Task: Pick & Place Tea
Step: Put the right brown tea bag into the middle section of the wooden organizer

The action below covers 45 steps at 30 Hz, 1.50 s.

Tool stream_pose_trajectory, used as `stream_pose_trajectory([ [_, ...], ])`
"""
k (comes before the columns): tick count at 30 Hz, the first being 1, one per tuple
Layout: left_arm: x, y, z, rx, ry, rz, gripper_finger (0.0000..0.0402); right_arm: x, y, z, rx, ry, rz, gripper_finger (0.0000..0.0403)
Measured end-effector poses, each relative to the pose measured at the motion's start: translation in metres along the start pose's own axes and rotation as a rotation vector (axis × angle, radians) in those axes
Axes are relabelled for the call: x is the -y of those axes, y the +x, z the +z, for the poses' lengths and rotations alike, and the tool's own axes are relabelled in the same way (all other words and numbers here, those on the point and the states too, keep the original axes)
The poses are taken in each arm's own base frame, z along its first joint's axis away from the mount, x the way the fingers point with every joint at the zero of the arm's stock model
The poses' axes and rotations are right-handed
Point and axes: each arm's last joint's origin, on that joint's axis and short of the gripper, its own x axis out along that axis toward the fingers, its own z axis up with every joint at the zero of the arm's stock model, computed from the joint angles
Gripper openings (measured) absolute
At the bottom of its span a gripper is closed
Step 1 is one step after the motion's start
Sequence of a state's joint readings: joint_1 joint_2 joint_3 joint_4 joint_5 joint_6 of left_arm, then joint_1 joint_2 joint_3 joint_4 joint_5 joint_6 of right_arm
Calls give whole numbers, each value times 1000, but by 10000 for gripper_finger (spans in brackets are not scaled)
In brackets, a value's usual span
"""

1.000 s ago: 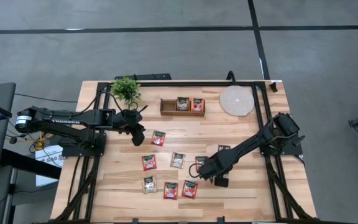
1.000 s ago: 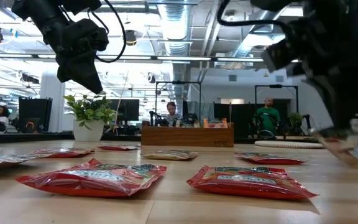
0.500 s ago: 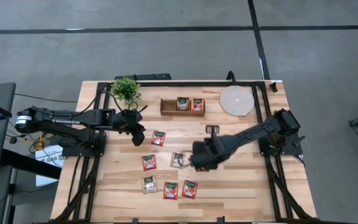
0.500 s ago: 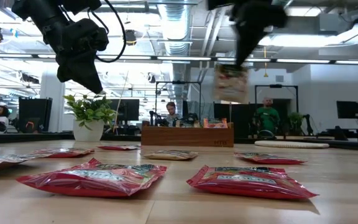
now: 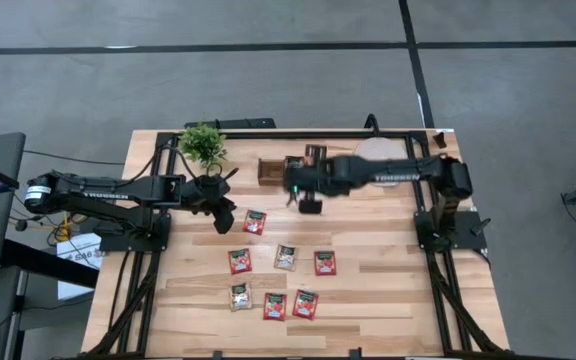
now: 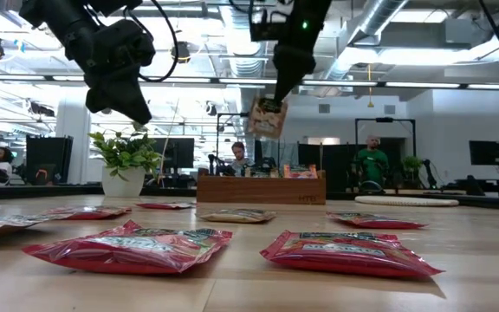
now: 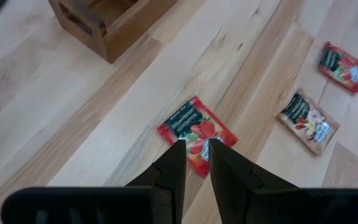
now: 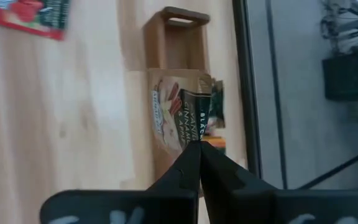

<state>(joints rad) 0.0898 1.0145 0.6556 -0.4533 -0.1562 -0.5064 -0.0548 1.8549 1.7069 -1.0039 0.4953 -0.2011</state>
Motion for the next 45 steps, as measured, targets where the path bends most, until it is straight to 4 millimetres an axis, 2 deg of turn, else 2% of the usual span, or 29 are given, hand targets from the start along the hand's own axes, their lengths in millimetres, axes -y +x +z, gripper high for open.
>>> stream_pose_trajectory([
  [6,1,0,2,22,-4,-12,60,44,23,-8,10,-16,52,0],
  [11,2,0,4,36,-7,-20,60,60,38,-13,6,-63,80,0],
  [20,2,0,4,41,-17,-23,60,44,82,-8,-49,-186,123,0],
  [28,2,0,4,42,-26,-24,60,42,97,2,-27,-247,102,0],
  [35,2,0,4,42,-34,-24,60,31,118,-9,-153,-302,159,0],
  [37,2,0,4,43,-34,-24,60,29,127,-5,-136,-292,144,0],
  [45,2,0,5,46,-37,-26,60,29,126,-6,-143,-304,146,0],
])
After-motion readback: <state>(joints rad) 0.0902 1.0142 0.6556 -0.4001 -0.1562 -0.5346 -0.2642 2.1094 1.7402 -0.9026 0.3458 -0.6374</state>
